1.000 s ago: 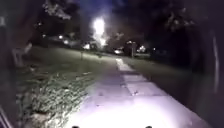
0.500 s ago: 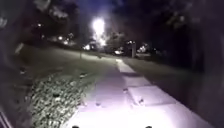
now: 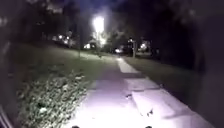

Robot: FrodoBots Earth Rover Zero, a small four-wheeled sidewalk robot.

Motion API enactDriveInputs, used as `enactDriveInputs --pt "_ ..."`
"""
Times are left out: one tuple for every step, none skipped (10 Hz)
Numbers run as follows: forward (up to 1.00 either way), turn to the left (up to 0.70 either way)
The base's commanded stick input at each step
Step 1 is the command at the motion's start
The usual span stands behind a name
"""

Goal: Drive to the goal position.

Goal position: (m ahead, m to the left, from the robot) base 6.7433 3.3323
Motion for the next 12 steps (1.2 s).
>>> enactDriveInputs --pt "0.7 0.0" --pt "0.7 0.0" --pt "0.7 0.0" --pt "0.7 0.0" --pt "0.7 0.0" --pt "0.7 0.0" --pt "0.7 0.0" --pt "0.7 0.0" --pt "0.7 0.0" --pt "0.7 0.0" --pt "0.7 0.0" --pt "0.7 0.0"
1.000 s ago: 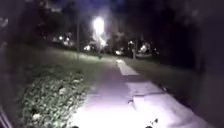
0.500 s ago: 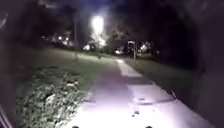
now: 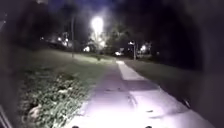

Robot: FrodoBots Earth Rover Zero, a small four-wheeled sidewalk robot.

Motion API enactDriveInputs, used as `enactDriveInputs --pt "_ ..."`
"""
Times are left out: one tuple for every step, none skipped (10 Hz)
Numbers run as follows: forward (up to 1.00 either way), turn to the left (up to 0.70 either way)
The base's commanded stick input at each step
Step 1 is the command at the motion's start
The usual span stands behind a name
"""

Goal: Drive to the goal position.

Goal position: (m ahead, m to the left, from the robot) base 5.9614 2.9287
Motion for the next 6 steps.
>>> enactDriveInputs --pt "0.7 0.0" --pt "0.7 0.0" --pt "0.7 0.0" --pt "0.7 0.0" --pt "0.7 0.0" --pt "0.7 0.0"
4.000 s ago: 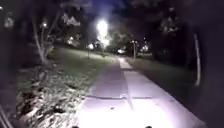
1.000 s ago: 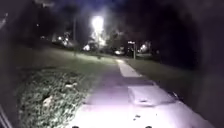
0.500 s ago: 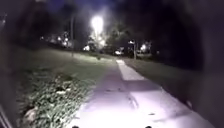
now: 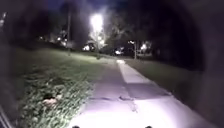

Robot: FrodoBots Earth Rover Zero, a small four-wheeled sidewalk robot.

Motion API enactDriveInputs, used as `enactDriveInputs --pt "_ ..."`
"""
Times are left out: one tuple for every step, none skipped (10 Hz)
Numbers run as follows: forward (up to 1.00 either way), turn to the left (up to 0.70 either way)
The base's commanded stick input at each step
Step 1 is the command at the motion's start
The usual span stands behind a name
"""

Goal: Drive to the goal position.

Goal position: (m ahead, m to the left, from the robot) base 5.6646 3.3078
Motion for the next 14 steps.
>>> enactDriveInputs --pt "0.7 0.0" --pt "0.7 0.0" --pt "0.7 0.0" --pt "0.7 0.0" --pt "0.7 0.0" --pt "0.7 0.0" --pt "0.7 0.0" --pt "0.7 0.0" --pt "0.7 0.0" --pt "0.7 0.0" --pt "0.7 0.0" --pt "0.7 0.0" --pt "0.7 0.0" --pt "0.7 0.0"
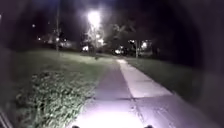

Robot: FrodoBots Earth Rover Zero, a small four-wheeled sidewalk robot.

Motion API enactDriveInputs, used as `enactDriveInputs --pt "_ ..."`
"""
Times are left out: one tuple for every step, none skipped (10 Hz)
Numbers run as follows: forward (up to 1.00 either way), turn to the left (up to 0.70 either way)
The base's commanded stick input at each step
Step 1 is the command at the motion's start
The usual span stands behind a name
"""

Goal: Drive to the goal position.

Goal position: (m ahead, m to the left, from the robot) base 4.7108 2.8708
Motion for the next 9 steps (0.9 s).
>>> enactDriveInputs --pt "0.7 0.0" --pt "0.7 0.0" --pt "0.7 0.0" --pt "0.7 0.0" --pt "0.7 0.0" --pt "0.7 0.0" --pt "0.7 0.0" --pt "0.7 0.0" --pt "0.7 0.0"
